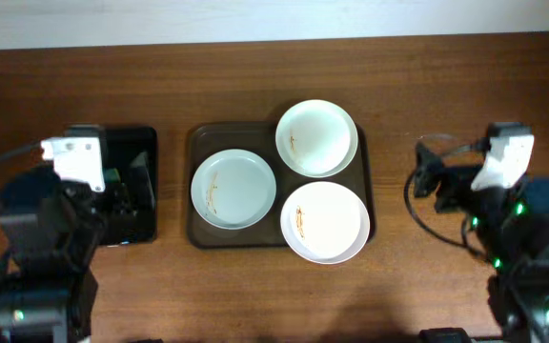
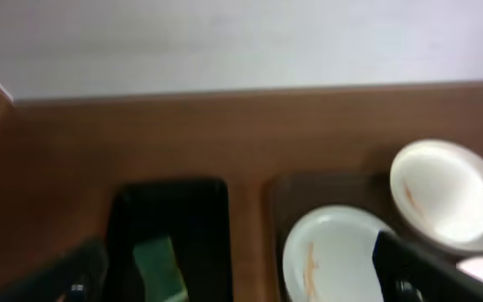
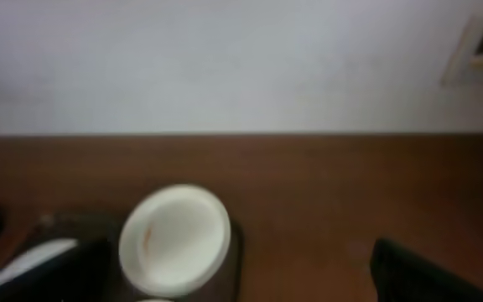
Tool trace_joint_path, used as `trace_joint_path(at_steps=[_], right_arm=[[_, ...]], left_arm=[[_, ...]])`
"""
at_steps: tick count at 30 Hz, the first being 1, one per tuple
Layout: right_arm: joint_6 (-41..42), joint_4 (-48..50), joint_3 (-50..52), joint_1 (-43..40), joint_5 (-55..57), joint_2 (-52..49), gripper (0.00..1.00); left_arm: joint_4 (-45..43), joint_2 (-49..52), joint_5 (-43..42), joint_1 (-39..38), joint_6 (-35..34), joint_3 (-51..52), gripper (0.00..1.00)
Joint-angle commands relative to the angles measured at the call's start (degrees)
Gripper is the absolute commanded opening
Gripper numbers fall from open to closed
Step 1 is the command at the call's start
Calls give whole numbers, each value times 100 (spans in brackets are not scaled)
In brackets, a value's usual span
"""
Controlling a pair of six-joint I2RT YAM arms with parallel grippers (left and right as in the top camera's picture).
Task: Clean dirty plates on tray and stack at the side
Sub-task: 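Raise both arms from rest toward the sponge and the plates, then grasp the left white plate rim with the right gripper and tilt it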
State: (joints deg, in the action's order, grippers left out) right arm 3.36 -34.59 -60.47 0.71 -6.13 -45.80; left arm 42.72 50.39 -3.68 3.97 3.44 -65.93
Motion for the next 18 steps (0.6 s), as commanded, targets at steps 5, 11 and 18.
trace_joint_path(at_steps=[5, 11, 18], right_arm=[[4, -1661, -2334, -35, -568, -2190, 98], [1502, -1051, -2337, 894, -1827, -3982, 97], [2439, -730, -2350, 2804, -496, -5912, 68]], left_arm=[[2538, 2909, -1080, -17, -37, -2636, 99], [2623, 3683, -614, -15, -374, -2636, 99], [2649, 4177, 761, 358, -1554, -2632, 99]])
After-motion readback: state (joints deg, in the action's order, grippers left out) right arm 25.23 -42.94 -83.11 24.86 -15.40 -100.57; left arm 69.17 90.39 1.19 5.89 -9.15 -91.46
